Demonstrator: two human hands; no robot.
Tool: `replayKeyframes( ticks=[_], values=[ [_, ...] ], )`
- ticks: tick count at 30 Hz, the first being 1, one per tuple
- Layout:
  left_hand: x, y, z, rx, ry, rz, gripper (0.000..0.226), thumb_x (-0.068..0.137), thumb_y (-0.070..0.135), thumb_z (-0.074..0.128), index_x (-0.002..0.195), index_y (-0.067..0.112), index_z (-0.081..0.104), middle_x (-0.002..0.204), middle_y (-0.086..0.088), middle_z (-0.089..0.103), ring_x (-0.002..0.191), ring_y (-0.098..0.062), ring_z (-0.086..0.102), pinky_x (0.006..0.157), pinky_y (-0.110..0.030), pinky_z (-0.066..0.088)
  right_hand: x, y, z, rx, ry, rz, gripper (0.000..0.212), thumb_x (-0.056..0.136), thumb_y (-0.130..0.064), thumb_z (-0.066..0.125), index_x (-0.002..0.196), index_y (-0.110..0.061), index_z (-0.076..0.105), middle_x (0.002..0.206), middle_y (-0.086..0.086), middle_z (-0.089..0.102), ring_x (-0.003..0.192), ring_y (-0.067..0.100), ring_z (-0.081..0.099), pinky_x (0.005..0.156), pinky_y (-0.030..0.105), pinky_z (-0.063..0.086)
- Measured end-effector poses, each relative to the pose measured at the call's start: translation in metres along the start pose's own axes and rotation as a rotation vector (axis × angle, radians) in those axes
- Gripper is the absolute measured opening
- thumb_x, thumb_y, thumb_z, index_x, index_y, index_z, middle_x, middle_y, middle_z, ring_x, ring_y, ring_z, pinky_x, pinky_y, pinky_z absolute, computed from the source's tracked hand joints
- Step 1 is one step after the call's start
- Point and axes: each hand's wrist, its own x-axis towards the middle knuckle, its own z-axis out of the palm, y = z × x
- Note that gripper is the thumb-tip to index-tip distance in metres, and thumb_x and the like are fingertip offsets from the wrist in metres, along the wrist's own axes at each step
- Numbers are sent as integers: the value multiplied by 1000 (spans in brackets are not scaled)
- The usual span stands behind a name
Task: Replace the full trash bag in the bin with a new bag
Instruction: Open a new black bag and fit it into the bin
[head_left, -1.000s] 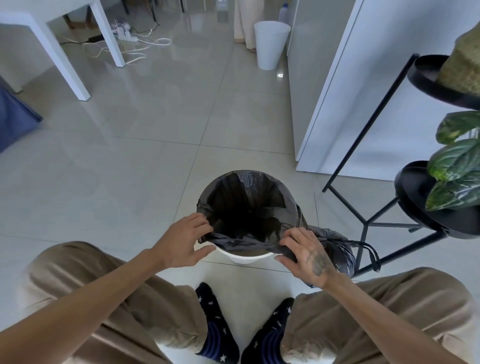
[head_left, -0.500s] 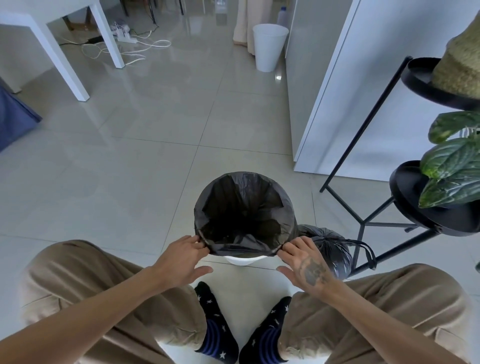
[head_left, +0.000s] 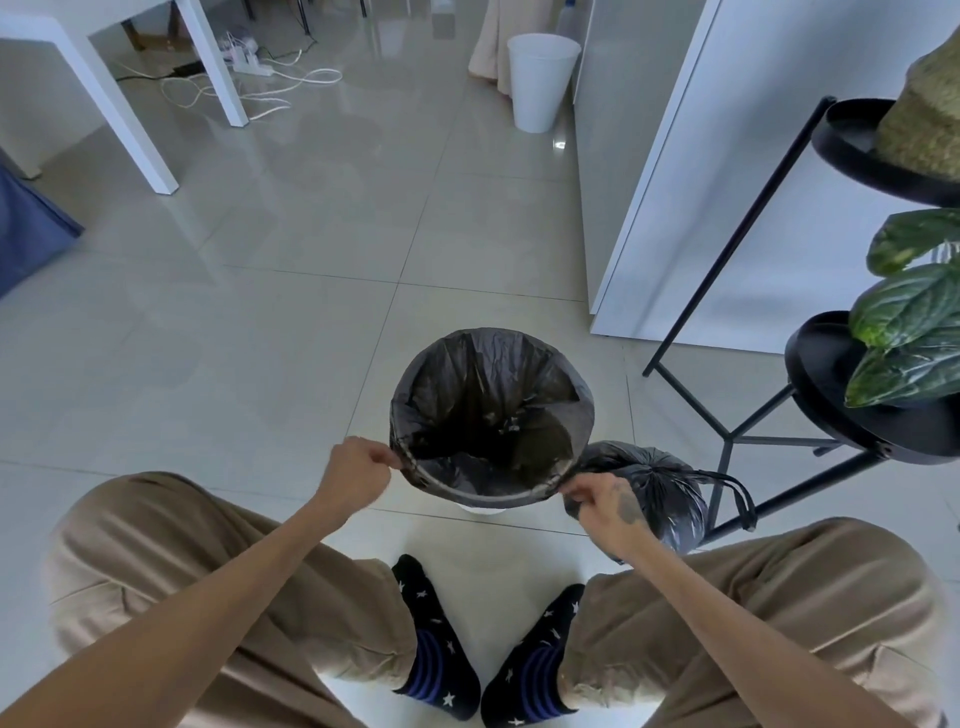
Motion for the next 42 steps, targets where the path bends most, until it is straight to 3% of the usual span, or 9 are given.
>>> replayKeyframes(
  ticks=[3,5,8,12,17,29,33,38,42],
  values=[
    [9,8,1,-444,246,-157,28,89,3,51,91,15,76,100,-3,74,92,-23,67,84,-37,58,2,-12,-17,363,340,197,36,87,7,51,89,-20,76,98,6,76,99,25,69,94,32,52],
    [15,19,3,-668,216,-204,27,94,21,53,114,17,71,112,1,70,108,-21,63,102,-45,52,9,-20,-26,546,405,216,30,94,0,51,109,-19,68,114,5,69,112,24,63,97,32,47],
    [23,34,15,-872,126,-240,26,96,41,49,102,21,65,110,5,62,109,-17,55,94,-35,47,21,-34,-29,697,279,131,48,105,-26,47,152,-23,38,153,-3,43,141,16,40,117,39,35],
    [27,48,30,-1060,19,-246,42,104,54,31,113,29,64,113,3,67,105,-20,63,87,-38,52,39,-49,-21,865,201,110,61,107,-45,33,161,-24,14,167,-7,19,152,13,20,126,39,16],
    [49,40,41,-1188,-49,-276,71,97,72,24,144,28,53,131,-6,66,119,-31,63,94,-47,54,66,-25,10,1207,54,275,92,73,-89,50,146,-34,48,148,2,55,137,24,50,117,52,35],
    [79,43,56,-1267,-75,-378,93,85,86,23,140,20,59,130,-12,68,118,-34,64,93,-48,55,79,-35,2,1391,76,349,81,88,-80,36,142,-24,56,136,7,65,124,27,60,110,50,45],
    [81,41,54,-1203,-89,-384,94,85,87,21,141,21,59,131,-10,68,119,-32,64,94,-47,55,84,-28,-1,1212,161,301,69,90,-70,46,137,-22,59,133,4,66,124,23,61,111,51,44],
    [86,37,47,-1130,50,-372,94,77,91,32,140,26,58,132,-3,68,122,-29,63,108,-54,46,77,-46,-31,467,632,14,44,103,-43,46,135,-14,53,137,5,55,127,19,51,110,37,41],
    [86,43,42,-1050,91,-295,82,85,83,33,140,26,57,132,1,67,121,-24,64,108,-50,47,105,-96,-35,55,136,-341,34,101,-32,53,129,-15,62,123,6,68,106,18,64,95,40,55]
  ],
)
